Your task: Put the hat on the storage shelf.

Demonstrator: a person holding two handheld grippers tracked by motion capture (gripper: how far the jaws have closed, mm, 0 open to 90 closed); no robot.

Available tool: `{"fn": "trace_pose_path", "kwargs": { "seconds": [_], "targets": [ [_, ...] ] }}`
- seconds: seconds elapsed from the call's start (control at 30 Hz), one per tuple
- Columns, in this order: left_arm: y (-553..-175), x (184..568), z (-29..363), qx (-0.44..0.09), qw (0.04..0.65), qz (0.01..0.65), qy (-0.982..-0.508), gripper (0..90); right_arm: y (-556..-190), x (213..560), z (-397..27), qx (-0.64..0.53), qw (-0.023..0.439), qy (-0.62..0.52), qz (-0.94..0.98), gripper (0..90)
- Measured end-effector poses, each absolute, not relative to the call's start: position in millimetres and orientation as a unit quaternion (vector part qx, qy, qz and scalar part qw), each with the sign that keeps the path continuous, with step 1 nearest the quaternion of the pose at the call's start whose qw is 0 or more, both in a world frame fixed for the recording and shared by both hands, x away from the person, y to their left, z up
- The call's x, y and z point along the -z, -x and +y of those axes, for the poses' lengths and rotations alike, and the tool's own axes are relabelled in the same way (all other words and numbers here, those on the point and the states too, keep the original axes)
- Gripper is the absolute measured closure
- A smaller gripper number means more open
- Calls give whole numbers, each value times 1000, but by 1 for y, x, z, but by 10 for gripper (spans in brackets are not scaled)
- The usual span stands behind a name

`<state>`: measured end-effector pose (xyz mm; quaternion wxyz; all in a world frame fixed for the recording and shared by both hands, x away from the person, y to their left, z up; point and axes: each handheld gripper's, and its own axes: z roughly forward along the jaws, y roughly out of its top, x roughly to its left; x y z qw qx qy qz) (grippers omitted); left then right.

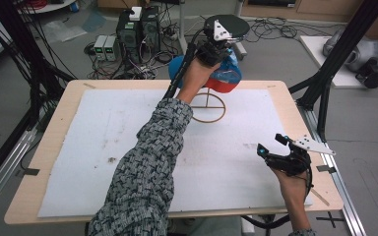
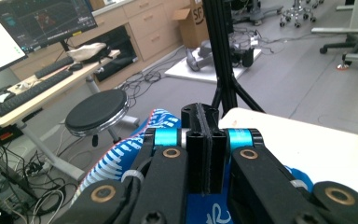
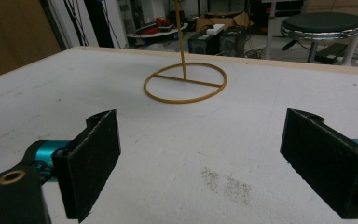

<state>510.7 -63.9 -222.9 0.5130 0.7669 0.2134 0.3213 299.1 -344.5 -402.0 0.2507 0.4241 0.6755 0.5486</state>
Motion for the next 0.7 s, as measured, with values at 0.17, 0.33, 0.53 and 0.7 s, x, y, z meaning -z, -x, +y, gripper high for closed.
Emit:
{"fn": "trace_pose_path", "kwargs": {
  "seconds": [0.17,0.33,0.53,0.7],
  "targets": [
    [-514,229,-65,-321,494,218,-778,894,-299,402,-344,-549,248,-426,675,110],
    [-515,235,-70,-314,483,219,-787,894,-299,403,-345,-549,248,-426,675,110],
    [-514,234,-70,-318,491,216,-782,893,-299,403,-345,-549,247,-428,674,110],
    [-510,225,-70,-317,508,217,-771,894,-300,404,-344,-547,246,-427,676,110]
  ]
}}
